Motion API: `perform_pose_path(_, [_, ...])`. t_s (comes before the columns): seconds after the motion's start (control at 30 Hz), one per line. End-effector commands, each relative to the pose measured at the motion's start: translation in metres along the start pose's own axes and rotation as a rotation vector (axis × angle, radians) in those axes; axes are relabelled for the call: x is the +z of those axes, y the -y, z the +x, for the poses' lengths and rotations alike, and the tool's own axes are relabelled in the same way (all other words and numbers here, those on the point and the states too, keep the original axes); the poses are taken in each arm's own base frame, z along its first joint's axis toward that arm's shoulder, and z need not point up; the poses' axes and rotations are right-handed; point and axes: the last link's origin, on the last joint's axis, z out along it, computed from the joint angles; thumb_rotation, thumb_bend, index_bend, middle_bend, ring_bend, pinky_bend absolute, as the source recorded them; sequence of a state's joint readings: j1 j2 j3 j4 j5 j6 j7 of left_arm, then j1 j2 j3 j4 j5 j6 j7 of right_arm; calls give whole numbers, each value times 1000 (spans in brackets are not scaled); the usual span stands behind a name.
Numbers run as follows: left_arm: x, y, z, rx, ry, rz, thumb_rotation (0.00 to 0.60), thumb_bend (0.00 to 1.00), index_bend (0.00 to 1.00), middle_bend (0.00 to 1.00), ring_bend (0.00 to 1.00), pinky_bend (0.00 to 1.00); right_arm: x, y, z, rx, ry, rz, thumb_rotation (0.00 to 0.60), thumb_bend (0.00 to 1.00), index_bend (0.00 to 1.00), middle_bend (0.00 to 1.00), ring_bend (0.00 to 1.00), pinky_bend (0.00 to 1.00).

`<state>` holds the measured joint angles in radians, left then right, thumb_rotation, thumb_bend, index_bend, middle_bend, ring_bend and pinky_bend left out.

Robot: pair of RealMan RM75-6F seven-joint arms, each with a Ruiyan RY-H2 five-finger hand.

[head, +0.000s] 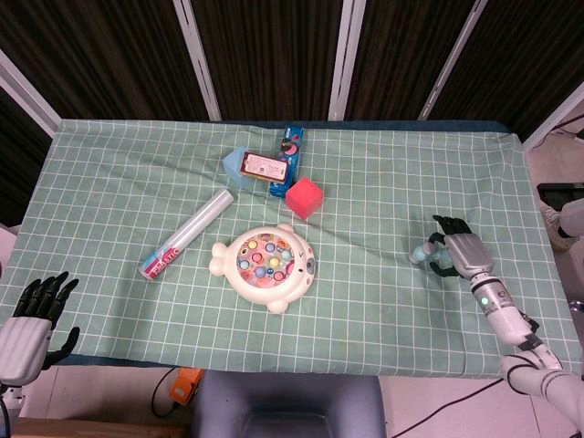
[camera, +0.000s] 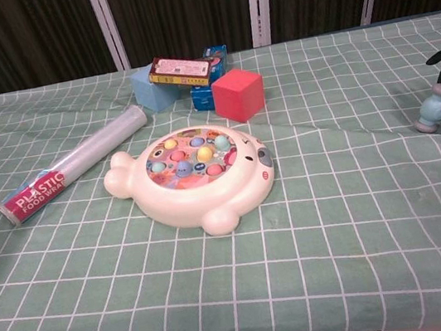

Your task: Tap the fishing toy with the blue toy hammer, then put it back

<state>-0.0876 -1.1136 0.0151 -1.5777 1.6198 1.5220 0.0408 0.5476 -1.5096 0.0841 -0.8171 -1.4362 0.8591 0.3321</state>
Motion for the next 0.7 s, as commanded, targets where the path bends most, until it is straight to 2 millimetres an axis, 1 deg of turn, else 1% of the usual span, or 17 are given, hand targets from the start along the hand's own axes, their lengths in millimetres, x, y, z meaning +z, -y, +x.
perform_pose_path(0.03, [0,0,0,-1,-1,0,600,412,0,0,0,65,1,1,0,-13,5,1,600,496,537,156,18,39])
perform_pose_path(0.27, [-1,0,1,-1,-3,2,600,412,0,0,0,65,4,-1,-1,-34,21,-8,600,526,558,156,23,39])
perform_pose_path(0.7, [-1,1,1,-1,-1,6,600,410,0,0,0,66,8,0,-2,-32,19,-11,600,528,574,156,32,42])
